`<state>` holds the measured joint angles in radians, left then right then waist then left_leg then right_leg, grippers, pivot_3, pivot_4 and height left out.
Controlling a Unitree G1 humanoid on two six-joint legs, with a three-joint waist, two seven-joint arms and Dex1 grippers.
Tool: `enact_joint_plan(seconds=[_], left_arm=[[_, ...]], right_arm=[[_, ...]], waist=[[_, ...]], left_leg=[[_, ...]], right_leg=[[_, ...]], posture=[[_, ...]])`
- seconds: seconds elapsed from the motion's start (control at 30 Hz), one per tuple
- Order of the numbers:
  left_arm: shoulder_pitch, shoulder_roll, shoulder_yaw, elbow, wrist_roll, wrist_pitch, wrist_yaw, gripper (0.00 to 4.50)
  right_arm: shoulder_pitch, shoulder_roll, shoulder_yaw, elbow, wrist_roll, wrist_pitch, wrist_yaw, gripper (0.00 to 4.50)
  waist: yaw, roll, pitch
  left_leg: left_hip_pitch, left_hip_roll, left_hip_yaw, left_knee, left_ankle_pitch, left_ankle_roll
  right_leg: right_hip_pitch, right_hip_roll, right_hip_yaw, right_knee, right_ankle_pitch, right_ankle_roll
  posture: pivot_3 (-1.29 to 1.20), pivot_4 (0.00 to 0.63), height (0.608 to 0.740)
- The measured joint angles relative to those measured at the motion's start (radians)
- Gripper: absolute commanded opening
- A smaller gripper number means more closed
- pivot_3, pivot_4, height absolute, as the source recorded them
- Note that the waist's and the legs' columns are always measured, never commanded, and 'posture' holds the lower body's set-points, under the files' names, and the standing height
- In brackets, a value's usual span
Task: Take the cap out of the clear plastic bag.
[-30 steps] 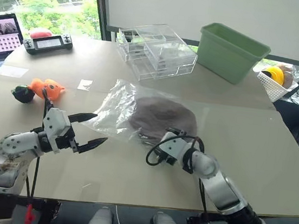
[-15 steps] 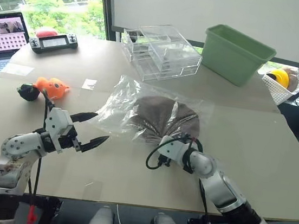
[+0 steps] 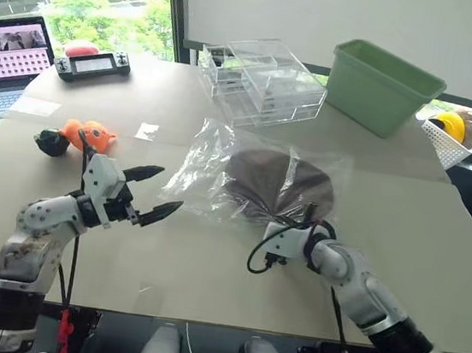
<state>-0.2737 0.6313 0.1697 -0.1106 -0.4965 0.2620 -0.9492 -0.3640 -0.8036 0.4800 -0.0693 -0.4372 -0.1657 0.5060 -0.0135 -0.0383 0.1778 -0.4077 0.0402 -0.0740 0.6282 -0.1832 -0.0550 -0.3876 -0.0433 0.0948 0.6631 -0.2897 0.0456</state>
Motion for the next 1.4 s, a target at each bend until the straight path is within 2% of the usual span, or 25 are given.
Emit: enact_joint_plan(seconds=[0.17,0.37,0.5,0.63,0.87,1.07,1.2,1.3,1.4], left_arm=[[-0.073,-0.008,-0.024,0.021,-0.015,0.045,-0.006,4.50],[-0.072,-0.008,-0.039,0.054,-0.006,0.042,-0.025,4.50],[-0.070,-0.007,-0.042,0.069,0.005,0.041,-0.031,4.50],[-0.074,-0.007,-0.047,0.091,0.018,0.038,-0.036,4.50],[-0.098,-0.012,-0.064,0.111,0.028,0.025,-0.041,4.50],[-0.098,-0.020,-0.068,0.113,0.031,0.024,-0.042,4.50],[-0.096,-0.024,-0.068,0.113,0.032,0.024,-0.041,4.50],[-0.094,-0.028,-0.070,0.114,0.033,0.024,-0.041,4.50],[-0.095,-0.031,-0.074,0.116,0.039,0.024,-0.041,4.50]], right_arm=[[0.017,-0.148,-0.001,0.104,0.164,-0.483,0.143,0.02],[0.010,-0.233,0.013,0.213,0.300,-0.706,0.321,0.02],[-0.192,-0.212,0.019,0.467,0.195,-0.857,0.365,0.02],[-0.343,-0.151,0.028,0.661,0.060,-0.974,0.350,0.02],[-0.579,-0.001,0.079,0.858,-0.270,-1.195,0.174,0.02],[-0.642,0.072,0.097,0.871,-0.484,-1.294,-0.034,0.02],[-0.667,0.078,0.124,0.877,-0.635,-1.302,-0.223,0.02],[-0.723,0.100,0.196,0.931,-0.761,-1.246,-0.413,0.02],[-0.758,0.118,0.252,0.985,-0.820,-1.195,-0.543,0.02]], waist=[[-0.028,0.001,0.001],[-0.042,0.001,0.002],[-0.048,0.002,0.002],[-0.050,0.002,0.002],[-0.073,0.002,0.003],[-0.076,0.002,0.003],[-0.077,0.002,0.003],[-0.084,0.002,0.003],[-0.085,0.002,0.003]], left_leg=[[0.000,-0.001,0.001,-0.003,-0.001,0.001],[0.003,-0.001,0.001,-0.001,-0.001,0.001],[0.005,-0.001,0.001,0.000,0.001,0.000],[0.004,0.000,0.000,-0.002,0.001,0.000],[0.005,0.000,0.000,-0.004,0.001,0.000],[0.004,-0.001,0.000,-0.004,0.001,0.000],[0.005,-0.001,0.000,-0.004,0.001,0.000],[0.007,-0.001,0.000,-0.004,0.001,0.000],[0.008,-0.001,0.000,-0.004,0.002,-0.001]], right_leg=[[-0.001,-0.001,0.001,-0.001,0.003,-0.005],[0.002,-0.001,0.001,0.001,0.003,-0.005],[0.003,-0.001,0.002,0.001,0.001,-0.001],[0.002,0.000,0.002,0.001,0.004,-0.006],[0.001,0.000,0.002,0.002,0.004,-0.007],[0.000,0.000,0.002,0.002,0.004,-0.007],[0.000,0.000,0.002,0.004,0.004,-0.007],[0.001,0.000,0.003,0.005,0.005,-0.008],[0.001,0.000,0.003,0.007,0.005,-0.008]], posture=[[0.00,0.150,0.735],[0.00,0.150,0.735],[0.00,0.150,0.735],[0.00,0.150,0.735],[0.00,0.150,0.735],[0.00,0.150,0.735],[0.00,0.150,0.735],[0.00,0.150,0.735],[0.00,0.150,0.735]])
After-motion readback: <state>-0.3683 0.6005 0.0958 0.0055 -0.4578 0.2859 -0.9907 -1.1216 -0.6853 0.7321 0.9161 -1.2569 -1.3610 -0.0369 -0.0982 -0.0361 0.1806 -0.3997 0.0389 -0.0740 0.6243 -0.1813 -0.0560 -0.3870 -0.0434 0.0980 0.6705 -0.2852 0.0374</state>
